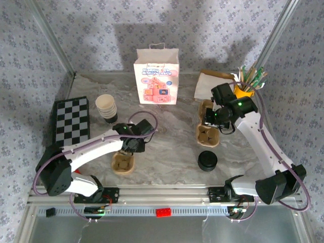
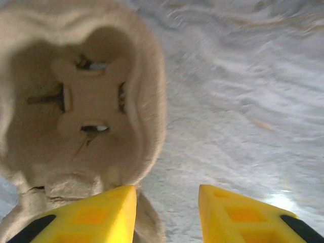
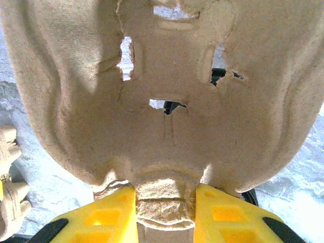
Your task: Pack the takeout coffee
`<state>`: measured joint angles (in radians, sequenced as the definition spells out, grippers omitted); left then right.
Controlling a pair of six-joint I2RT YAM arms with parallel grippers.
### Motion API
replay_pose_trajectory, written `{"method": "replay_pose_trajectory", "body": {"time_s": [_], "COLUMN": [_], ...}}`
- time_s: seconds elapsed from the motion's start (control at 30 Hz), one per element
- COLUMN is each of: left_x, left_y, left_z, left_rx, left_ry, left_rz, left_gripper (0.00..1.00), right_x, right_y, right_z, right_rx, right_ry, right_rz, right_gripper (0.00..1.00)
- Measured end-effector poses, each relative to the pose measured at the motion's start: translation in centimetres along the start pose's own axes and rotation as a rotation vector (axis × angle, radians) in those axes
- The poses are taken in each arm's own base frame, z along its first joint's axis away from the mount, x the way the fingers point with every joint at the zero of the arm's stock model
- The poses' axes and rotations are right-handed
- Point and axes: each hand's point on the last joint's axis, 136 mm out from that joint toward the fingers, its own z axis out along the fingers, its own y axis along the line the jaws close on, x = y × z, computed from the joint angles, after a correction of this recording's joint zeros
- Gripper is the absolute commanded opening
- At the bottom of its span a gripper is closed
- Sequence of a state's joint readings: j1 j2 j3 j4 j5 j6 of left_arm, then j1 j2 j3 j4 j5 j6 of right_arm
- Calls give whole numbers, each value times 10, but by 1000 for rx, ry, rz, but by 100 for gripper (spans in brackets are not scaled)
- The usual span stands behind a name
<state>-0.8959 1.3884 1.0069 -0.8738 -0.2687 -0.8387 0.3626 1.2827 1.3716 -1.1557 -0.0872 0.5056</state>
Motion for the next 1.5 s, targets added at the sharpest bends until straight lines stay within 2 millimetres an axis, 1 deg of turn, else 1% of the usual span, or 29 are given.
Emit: {"method": "replay_pose_trajectory", "body": {"time_s": [0.03, 0.13, 0.17, 0.23, 0.27, 0.33, 0.4, 0.47, 0.53, 0.57, 0.63, 0.7, 0.77, 0.83, 0.93, 1.2, 1.3, 1.5], "left_x": [-6, -35, -45, -63, -76, -99, -125, -147, -168, -181, -202, -220, -236, -253, -277, -343, -361, -382], "left_y": [-7, -32, -38, -46, -48, -47, -40, -31, -19, -12, 0, 10, 13, 14, 13, 7, 4, 1], "left_z": [-6, -39, -54, -82, -101, -130, -156, -174, -184, -186, -184, -173, -163, -155, -148, -150, -146, -122], "left_rx": [27, 152, 201, 275, 314, 359, 386, 393, 381, 369, 343, 312, 290, 277, 258, 228, 199, 145], "left_ry": [-10, -93, -131, -197, -242, -318, -396, -459, -502, -523, -551, -555, -550, -550, -563, -626, -635, -609], "left_rz": [-4, -25, -33, -47, -56, -77, -102, -126, -156, -178, -216, -247, -263, -269, -263, -215, -181, -111], "left_gripper": [39, 43, 44, 45, 47, 50, 52, 53, 55, 57, 58, 59, 60, 61, 62, 61, 59, 55], "right_x": [-1, -6, -7, -11, -13, -18, -23, -28, -32, -34, -37, -40, -42, -43, -48, -54, -55, -63], "right_y": [1, 4, 5, 5, 5, 4, 2, 3, 4, 4, 5, 6, 6, 7, 8, 11, 12, 17], "right_z": [-1, -4, -5, -6, -7, -7, -8, -9, -10, -10, -8, -6, -3, -2, -1, 4, 7, 2], "right_rx": [-2, -9, -12, -15, -16, -15, -17, -22, -27, -30, -34, -34, -36, -34, -35, -33, -35, -50], "right_ry": [-4, -16, -20, -24, -26, -36, -47, -60, -72, -75, -78, -77, -76, -72, -76, -65, -61, -84], "right_rz": [-2, -13, -19, -22, -20, -16, -9, -8, -6, -5, -1, 0, 2, -1, -4, -6, -7, -22], "right_gripper": [28, 28, 28, 28, 28, 28, 28, 28, 28, 28, 28, 28, 28, 28, 28, 27, 27, 27]}}
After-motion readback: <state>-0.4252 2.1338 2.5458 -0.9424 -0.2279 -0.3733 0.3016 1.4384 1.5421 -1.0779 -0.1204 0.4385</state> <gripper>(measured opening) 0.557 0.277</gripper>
